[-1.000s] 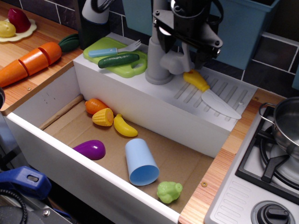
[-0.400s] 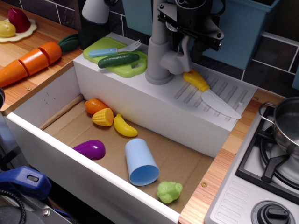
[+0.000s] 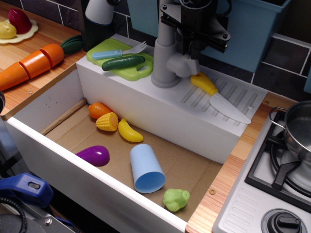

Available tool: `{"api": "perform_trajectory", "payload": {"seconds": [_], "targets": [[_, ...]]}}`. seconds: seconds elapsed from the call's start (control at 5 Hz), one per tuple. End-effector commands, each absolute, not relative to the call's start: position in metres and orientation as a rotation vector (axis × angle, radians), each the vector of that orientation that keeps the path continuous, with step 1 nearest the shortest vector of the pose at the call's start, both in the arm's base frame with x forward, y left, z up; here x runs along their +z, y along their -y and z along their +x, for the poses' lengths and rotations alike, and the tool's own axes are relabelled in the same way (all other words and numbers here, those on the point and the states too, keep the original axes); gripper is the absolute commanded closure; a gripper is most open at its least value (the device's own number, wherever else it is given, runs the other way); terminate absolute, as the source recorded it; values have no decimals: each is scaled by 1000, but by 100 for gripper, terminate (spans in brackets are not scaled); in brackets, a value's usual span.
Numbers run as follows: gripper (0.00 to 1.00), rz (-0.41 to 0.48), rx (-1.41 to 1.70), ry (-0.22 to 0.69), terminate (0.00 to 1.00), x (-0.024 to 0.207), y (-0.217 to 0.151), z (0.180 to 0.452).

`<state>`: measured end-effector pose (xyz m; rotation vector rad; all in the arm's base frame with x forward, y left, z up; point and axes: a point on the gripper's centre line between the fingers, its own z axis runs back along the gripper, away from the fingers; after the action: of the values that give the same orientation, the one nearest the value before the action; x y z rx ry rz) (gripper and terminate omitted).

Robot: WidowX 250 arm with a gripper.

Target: Turn lever vertical to front

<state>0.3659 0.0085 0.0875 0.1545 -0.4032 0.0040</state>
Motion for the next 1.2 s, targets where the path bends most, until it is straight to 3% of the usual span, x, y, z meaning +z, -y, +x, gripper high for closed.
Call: {"api": "perform_trajectory", "payload": {"seconds": [0.0,0.4,1.0], "targets": [[100,134,80,432,0,89,-2,348],[100,137,140,468,0,62,5,319],[100,105,182,499,0,20,2,301]]}}
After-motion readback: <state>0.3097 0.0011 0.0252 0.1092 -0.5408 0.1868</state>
